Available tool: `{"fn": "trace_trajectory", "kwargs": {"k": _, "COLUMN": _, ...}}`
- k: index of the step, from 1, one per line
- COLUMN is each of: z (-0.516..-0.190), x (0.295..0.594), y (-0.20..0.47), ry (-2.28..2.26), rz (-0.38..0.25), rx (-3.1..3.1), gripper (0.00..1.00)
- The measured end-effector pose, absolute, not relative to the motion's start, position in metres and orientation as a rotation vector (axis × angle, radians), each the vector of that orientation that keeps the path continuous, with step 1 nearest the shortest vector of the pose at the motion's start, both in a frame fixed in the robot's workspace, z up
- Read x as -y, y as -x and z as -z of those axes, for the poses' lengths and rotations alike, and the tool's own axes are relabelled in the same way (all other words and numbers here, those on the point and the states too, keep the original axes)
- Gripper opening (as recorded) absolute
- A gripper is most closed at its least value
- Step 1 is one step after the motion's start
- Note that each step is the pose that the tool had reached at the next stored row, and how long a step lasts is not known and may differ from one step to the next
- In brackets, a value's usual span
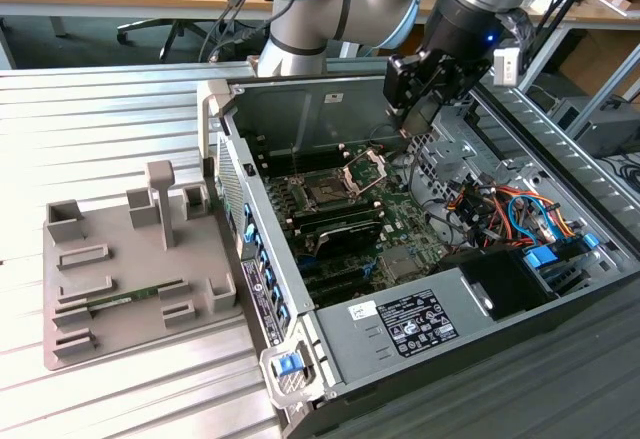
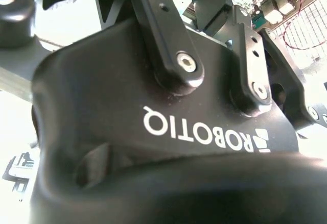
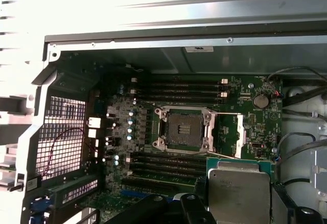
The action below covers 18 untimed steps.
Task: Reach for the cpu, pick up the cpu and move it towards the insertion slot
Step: 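Pick up the cpu and move it towards the insertion slot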
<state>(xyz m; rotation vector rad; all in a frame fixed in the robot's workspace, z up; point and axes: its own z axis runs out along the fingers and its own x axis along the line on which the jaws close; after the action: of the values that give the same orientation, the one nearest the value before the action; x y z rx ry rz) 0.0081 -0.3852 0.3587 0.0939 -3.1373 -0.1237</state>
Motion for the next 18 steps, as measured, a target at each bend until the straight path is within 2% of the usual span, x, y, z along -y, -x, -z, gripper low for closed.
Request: {"fn": "trace_trajectory", "kwargs": {"k": 18, "z": -0.3536, "x": 0.3852, "y": -0.0081, "ry": -0.094, "rz": 0.124, "rx": 3.137, "gripper": 0.55}}
